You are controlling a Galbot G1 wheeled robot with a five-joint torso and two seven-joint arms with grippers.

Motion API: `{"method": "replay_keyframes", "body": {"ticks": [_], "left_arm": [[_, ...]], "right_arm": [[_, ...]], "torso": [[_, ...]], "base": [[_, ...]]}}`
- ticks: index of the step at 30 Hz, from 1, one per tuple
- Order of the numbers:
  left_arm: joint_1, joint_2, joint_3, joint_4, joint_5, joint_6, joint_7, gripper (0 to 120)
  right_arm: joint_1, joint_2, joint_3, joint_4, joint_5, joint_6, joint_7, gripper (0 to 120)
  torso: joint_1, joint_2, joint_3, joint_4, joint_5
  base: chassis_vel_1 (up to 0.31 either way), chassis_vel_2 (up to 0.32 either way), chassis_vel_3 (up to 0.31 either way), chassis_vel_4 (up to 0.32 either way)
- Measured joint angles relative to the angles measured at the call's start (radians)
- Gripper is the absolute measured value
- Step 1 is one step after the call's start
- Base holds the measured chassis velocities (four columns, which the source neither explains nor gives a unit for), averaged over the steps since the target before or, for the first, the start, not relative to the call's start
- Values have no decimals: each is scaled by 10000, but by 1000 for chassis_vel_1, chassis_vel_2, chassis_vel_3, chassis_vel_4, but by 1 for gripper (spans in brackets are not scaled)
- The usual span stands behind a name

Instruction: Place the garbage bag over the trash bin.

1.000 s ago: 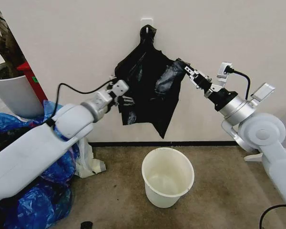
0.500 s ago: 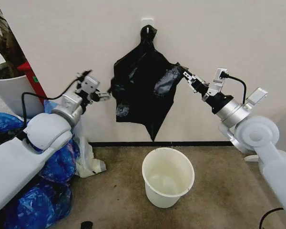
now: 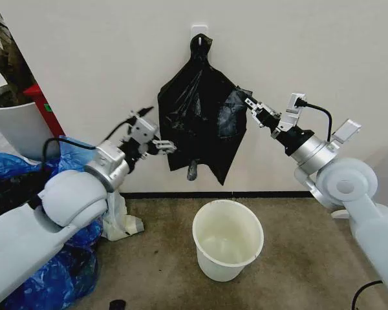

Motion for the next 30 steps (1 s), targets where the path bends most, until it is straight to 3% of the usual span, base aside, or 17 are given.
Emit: {"method": "replay_keyframes", "body": {"ticks": [10, 18, 30], "left_arm": [[-2704, -1181, 2216, 1463, 361, 96, 591, 100], [-4086, -1863, 3527, 2273, 697, 378, 728, 100], [-4678, -2583, 3998, 3118, 1117, 1219, 536, 100]], "right_arm": [[-70, -38, 0, 1, -20, 0, -1, 0], [-192, 67, -1, -67, -92, -6, -35, 0], [-235, 42, 60, -80, -95, -19, -84, 0]], "torso": [[0, 0, 0, -4, 2], [1, 0, 1, -2, 2], [1, 0, 1, -2, -1]], "base": [[0, 0, 0, 0], [0, 0, 0, 0], [0, 0, 0, 0]]}}
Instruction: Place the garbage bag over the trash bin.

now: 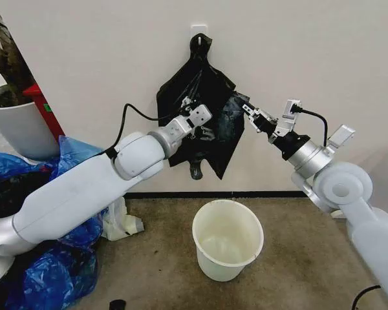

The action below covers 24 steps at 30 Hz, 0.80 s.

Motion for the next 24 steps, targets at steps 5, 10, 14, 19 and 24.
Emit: {"method": "replay_keyframes", "body": {"ticks": [5, 10, 14, 19, 24], "left_arm": [[12, 15, 10, 60, 69, 153, 26, 98], [58, 64, 10, 58, 94, 224, 52, 85], [107, 84, 0, 59, 97, 237, 54, 68], [197, 153, -146, 47, 98, 306, -7, 50], [290, 271, -333, 39, 177, 354, -193, 32]], "right_arm": [[4, -32, 28, -25, 7, 0, -3, 0], [3, -45, 54, -55, 8, 5, -8, 0], [-21, -82, 109, -58, 8, 17, -8, 0], [-84, -170, 196, -59, 12, 40, -5, 0], [-100, -191, 220, -58, 16, 61, 4, 0]], "torso": [[0, 0, 0, 1, 0], [0, 0, 0, 1, 0], [0, 0, 0, 0, 0], [0, 0, 0, 0, 0], [0, 0, 0, 0, 0]], "base": [[0, 0, 0, 0], [0, 0, 0, 0], [0, 0, 0, 0], [0, 0, 0, 0], [0, 0, 0, 0]]}}
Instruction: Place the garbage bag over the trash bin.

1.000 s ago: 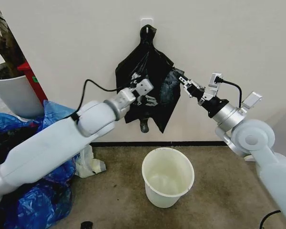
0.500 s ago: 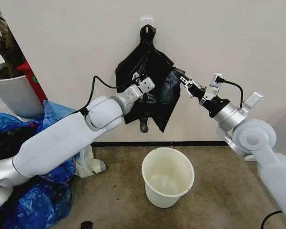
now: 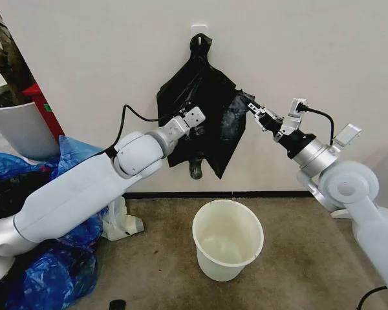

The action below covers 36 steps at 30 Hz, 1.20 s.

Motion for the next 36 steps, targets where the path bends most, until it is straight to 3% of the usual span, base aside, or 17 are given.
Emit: {"method": "replay_keyframes", "body": {"ticks": [9, 18, 23, 27, 30, 31, 36], "left_arm": [[458, 519, -800, -335, 180, 120, -238, 0], [1833, 1600, -2779, -876, 222, 79, -42, 0], [2441, 1895, -3411, -1266, -18, 4, -221, 0], [2914, 2139, -3711, -1978, -1046, -33, -636, 0], [3077, 2179, -3728, -2971, -3509, 299, -1833, 0], [3064, 2123, -3698, -3301, -4535, 398, -2280, 4], [2821, 1891, -3513, -3715, -6032, 473, -2955, 19]], "right_arm": [[5, 44, -1, -75, -12, 23, 24, 0], [130, -1, 58, -176, -14, 41, 59, 0], [99, 36, -37, -132, -76, 41, 96, 0], [96, 37, -87, -19, -89, 41, 175, 0], [89, 7, -130, 65, -116, 36, 218, 0], [71, 3, -138, 95, -127, 35, 228, 0], [-17, -18, -148, 172, -170, 30, 256, 0]], "torso": [[0, 0, 0, -1, 0], [0, 0, 0, 5, -5], [0, 0, -1, -2, 0], [0, 0, -1, 3, -2], [0, 0, -2, 2, -1], [-1, 0, -2, 0, 2], [-1, 0, -3, 0, 2]], "base": [[0, 0, 0, 0], [0, 0, 0, 0], [0, 0, 0, 0], [0, 0, 0, 0], [0, 0, 0, 0], [0, 0, 0, 0], [0, 0, 0, 0]]}}
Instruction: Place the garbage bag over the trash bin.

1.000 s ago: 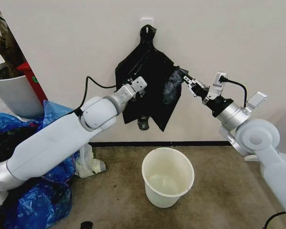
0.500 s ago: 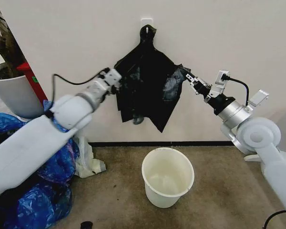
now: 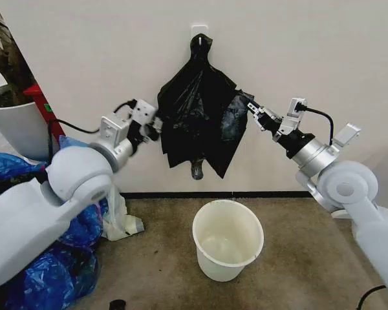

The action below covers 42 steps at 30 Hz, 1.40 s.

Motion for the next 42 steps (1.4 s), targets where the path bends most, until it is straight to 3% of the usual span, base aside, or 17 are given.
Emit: {"method": "replay_keyframes", "body": {"ticks": [20, 24, 30, 35, 42], "left_arm": [[-1454, -1417, 1519, 1629, 80, 516, -582, 95], [-1590, -1651, 1774, 2074, 254, 556, -572, 100], [-1815, -2206, 2247, 2797, 525, 450, -730, 91], [-1939, -2443, 2387, 3078, 450, 389, -847, 69], [-2000, -2474, 2329, 3152, 339, 374, -975, 47]], "right_arm": [[-285, -94, 63, 138, -53, -1, 102, 0], [-280, -62, 59, 99, -43, 2, 102, 0], [-334, -63, 67, 90, -36, 3, 87, 0], [-461, -180, 242, 83, -5, 25, 65, 0], [-524, -208, 327, 55, 10, 68, 39, 0]], "torso": [[0, 0, 2, 1, -1], [1, 0, 3, 2, -2], [1, 0, 3, 0, -1], [1, 0, 3, -1, -1], [1, 0, 3, 0, -2]], "base": [[0, 0, 0, 0], [0, 0, 0, 0], [0, 0, 0, 0], [0, 0, 0, 0], [0, 0, 0, 0]]}}
